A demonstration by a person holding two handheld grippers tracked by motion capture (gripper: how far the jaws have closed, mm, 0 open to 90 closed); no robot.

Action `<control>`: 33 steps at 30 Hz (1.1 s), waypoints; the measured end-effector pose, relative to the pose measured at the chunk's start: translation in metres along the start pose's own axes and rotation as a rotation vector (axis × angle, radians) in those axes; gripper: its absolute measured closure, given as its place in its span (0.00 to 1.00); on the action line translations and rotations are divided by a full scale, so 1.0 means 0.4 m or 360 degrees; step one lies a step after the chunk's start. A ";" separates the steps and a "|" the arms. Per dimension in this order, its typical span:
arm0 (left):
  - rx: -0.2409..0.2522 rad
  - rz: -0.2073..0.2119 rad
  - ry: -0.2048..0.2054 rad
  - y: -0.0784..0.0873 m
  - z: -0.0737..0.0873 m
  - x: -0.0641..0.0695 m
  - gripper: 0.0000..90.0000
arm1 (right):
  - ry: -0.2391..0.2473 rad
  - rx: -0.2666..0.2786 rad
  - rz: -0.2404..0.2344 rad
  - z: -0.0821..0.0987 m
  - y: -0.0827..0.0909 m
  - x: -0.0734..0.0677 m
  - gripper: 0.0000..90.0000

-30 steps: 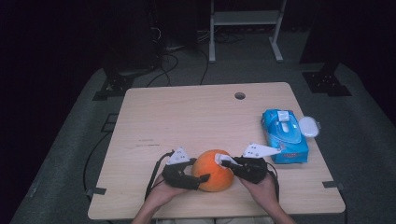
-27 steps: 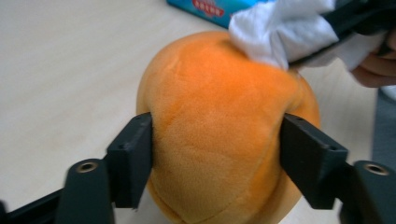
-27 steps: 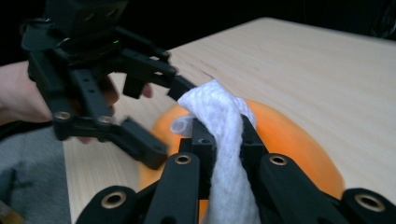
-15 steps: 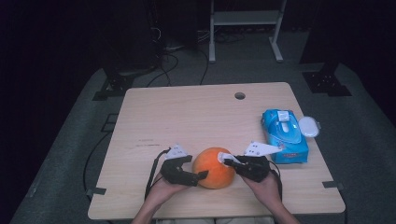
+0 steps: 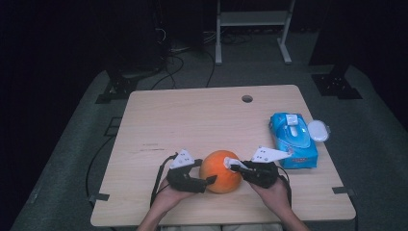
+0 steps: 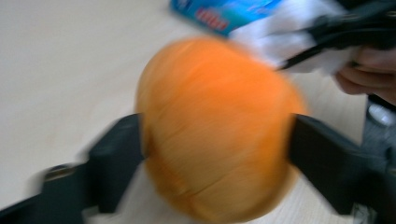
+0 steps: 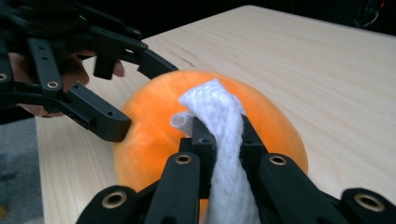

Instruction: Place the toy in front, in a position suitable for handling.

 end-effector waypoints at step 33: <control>0.0136 -0.0037 -0.0250 -0.008 -0.047 0.078 0.29 | 0.0161 0.0076 -0.0052 -0.058 0.016 -0.078 0.91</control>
Point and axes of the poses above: each handheld gripper's, and its own axes: y roughly backward along the jaws, z roughly out of its underside, x roughly to its right, the point moved 10 cm from there along -y, roughly forward along the jaws, and after that the axes turned 6 degrees about x, right-handed, at the moved point
